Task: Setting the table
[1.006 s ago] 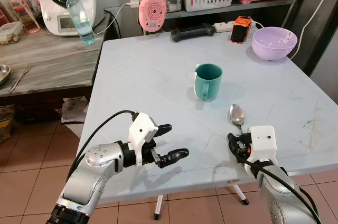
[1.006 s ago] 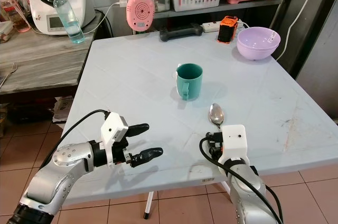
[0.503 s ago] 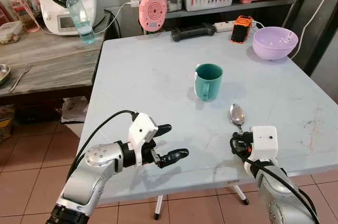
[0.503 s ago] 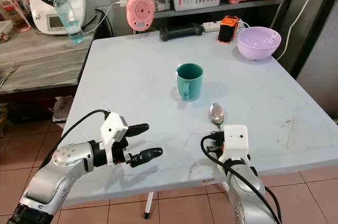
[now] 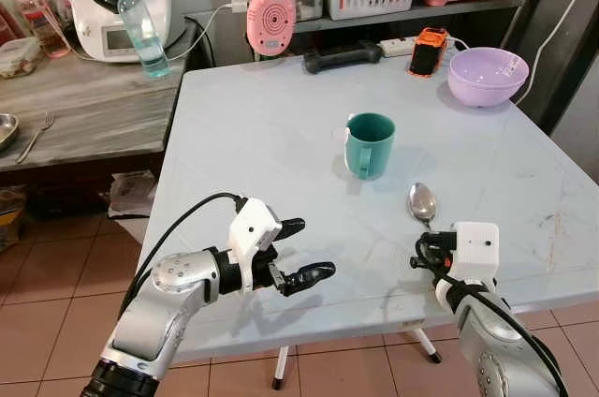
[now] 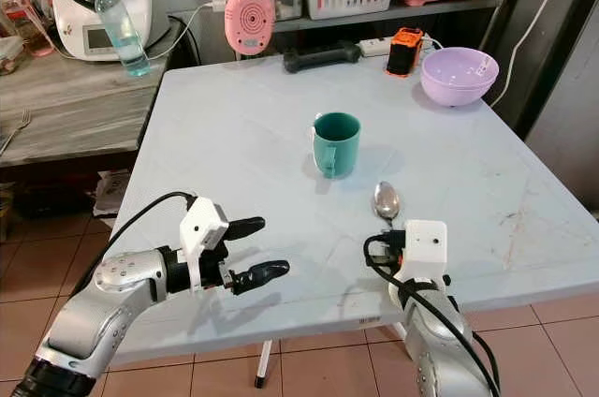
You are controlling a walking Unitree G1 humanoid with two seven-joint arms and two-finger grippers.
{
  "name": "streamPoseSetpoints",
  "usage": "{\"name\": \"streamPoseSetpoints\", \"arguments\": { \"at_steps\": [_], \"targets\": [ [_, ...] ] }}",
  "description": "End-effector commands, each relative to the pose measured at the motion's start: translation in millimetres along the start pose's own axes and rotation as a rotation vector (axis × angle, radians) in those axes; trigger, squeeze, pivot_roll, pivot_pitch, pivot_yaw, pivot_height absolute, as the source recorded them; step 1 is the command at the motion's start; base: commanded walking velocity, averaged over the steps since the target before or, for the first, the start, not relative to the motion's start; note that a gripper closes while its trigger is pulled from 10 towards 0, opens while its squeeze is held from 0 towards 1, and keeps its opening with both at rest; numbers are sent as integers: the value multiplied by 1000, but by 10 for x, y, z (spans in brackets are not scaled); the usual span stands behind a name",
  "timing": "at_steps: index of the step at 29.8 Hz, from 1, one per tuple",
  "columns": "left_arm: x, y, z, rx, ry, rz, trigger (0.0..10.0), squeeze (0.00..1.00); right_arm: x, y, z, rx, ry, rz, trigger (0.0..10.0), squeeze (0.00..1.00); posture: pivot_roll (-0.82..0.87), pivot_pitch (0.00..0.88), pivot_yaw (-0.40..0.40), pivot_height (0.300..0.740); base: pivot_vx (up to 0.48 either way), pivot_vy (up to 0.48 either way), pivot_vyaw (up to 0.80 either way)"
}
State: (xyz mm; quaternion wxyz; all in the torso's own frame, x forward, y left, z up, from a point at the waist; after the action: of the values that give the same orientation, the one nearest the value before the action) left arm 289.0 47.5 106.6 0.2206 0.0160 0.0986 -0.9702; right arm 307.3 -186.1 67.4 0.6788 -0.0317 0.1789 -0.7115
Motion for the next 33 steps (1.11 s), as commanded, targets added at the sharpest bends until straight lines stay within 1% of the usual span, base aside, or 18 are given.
{"name": "streamPoseSetpoints", "arguments": {
  "at_steps": [1,8,12,14,16,18,19,20,23,24,25,26,27,28,30,31,33],
  "targets": [
    [-21,-20,-8,-15,22,-6,10000,0,130,-53,-368,-133,33,-55,0,0,-91,36,98,740,0,0,0],
    [-15,-27,-6,-17,29,-5,10000,0,86,-75,-411,-139,42,-47,0,0,-87,44,102,740,0,0,0],
    [-2,-43,-20,-15,17,5,10000,0,90,-86,-336,-91,14,-50,0,0,-86,39,101,740,0,0,0],
    [-7,-48,-28,-13,9,11,10000,0,105,-83,-235,-42,-4,-62,0,0,-84,35,98,740,0,0,0],
    [-23,-51,-34,-9,-13,19,10000,0,82,-72,-90,16,-24,-61,0,0,-85,33,98,740,0,0,0],
    [-35,-52,-28,-7,-7,25,10000,0,58,-70,30,60,-41,-57,0,0,-85,36,96,740,0,0,0],
    [-35,-52,-28,-7,-7,25,10000,0,58,-70,30,60,-41,-57,0,0,-85,36,96,740,0,0,0],
    [-39,-57,-30,-5,-10,27,10000,0,33,-77,170,115,-48,-56,0,0,-84,36,95,740,0,0,0],
    [-40,-58,-34,-5,-15,29,10000,0,27,-81,212,131,-49,-57,0,0,-83,34,94,740,0,0,0],
    [-58,-77,-43,-4,-26,41,10000,0,5,-94,341,184,-54,-58,0,0,-82,32,92,740,0,0,0],
    [-58,-77,-43,-4,-26,41,10000,0,5,-94,341,184,-54,-58,0,0,-82,32,92,740,0,0,0],
    [-83,-98,-49,-4,-31,56,10000,0,-15,-109,453,231,-63,-60,0,0,-85,35,92,740,0,0,0],
    [-151,-132,-49,7,-37,103,10000,0,-43,-128,569,278,-80,-57,0,0,-86,34,90,740,0,0,0],
    [-272,-175,-53,12,-21,196,10000,0,-60,-144,662,312,-114,-60,0,0,-83,33,88,740,0,0,0],
    [-272,-175,-53,12,-21,196,10000,0,-60,-144,662,312,-114,-60,0,0,-83,33,88,740,0,0,0],
    [-419,-229,-58,16,-16,311,10000,0,-63,-161,724,336,-140,-61,0,0,-82,29,87,740,0,0,0],
    [-419,-229,-58,16,-16,311,10000,0,-63,-161,724,336,-140,-61,0,0,-82,29,87,740,0,0,0]
  ]
}}
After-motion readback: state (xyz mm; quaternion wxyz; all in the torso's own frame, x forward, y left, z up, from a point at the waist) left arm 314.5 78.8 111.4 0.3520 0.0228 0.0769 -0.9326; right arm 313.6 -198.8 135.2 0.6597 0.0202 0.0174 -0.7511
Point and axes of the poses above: a point about 5 cm out from each wrist's last joint towards the gripper, its own y axis pointing out of the wrist towards the gripper, its own z axis along the axis of the wrist's last joint, x = y × z, the point moved 6 cm from there along y, pointing out of the wrist towards the gripper, and after that the axes turned 9 degrees about y, right-handed, at the moved point
